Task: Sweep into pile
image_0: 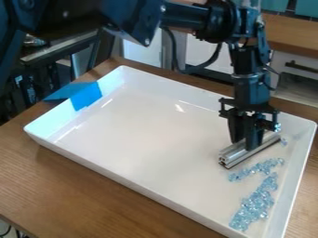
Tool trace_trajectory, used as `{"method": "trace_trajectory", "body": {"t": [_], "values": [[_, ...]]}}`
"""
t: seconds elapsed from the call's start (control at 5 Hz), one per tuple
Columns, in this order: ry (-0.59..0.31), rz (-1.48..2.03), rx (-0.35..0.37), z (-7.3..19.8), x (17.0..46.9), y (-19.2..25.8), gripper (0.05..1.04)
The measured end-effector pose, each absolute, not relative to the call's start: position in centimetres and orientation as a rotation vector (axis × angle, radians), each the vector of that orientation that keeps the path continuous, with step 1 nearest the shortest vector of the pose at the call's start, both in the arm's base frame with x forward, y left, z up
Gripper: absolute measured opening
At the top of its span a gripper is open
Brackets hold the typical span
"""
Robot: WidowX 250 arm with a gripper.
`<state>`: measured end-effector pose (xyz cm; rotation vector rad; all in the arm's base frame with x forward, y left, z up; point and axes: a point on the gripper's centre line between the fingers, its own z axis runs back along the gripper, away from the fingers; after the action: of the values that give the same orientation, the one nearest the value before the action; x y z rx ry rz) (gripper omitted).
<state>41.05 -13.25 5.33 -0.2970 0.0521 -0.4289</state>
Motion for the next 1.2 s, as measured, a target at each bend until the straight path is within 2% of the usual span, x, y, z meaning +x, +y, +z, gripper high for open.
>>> {"method": "trace_trajectory", "body": {"t": [0.6,1.2], "values": [[0.069,-0.65,-0.308,4.8,40.4,-13.6,0.325],[0.099,-0.812,-0.306,4.6,33.1,-11.4,0.325]]}}
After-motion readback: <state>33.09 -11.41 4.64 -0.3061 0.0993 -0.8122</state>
